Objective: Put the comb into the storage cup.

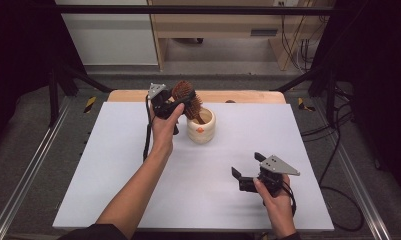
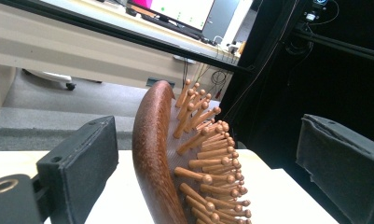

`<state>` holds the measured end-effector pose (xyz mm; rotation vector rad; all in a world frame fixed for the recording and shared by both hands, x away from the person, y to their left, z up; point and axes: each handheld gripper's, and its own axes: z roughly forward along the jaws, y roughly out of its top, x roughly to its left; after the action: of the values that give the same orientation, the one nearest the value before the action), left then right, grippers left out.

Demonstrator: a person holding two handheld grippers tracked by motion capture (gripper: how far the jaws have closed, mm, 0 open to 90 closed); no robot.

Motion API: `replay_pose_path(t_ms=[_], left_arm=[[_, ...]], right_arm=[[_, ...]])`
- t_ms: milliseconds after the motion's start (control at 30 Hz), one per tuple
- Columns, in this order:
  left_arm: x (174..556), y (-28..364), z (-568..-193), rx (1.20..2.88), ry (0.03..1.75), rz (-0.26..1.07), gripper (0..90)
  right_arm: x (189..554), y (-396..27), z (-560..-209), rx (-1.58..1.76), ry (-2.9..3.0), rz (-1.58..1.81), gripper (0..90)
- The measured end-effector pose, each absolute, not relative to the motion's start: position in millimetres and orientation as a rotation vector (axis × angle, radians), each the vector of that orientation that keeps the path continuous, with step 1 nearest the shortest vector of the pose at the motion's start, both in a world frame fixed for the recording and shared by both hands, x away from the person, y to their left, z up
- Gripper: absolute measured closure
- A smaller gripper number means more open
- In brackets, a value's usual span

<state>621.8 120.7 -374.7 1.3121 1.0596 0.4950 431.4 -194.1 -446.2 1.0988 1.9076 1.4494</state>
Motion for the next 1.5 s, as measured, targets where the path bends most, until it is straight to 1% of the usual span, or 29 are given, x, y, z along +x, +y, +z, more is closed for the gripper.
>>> replay_pose_path(t_ms=[867, 1033, 1500], left_arm=[[615, 131, -370, 1.319, 1.039, 0.536, 3.9], [612, 131, -368, 1.347, 1.026, 0.565, 3.8], [605, 142, -361, 1.345, 1.029, 0.579, 3.8]], right_arm=[[431, -194, -446, 1.099, 1.908, 1.449, 3.0], [432, -194, -446, 1.101, 1.907, 1.449, 3.0], [431, -194, -446, 1.095, 1.908, 1.440, 3.0]])
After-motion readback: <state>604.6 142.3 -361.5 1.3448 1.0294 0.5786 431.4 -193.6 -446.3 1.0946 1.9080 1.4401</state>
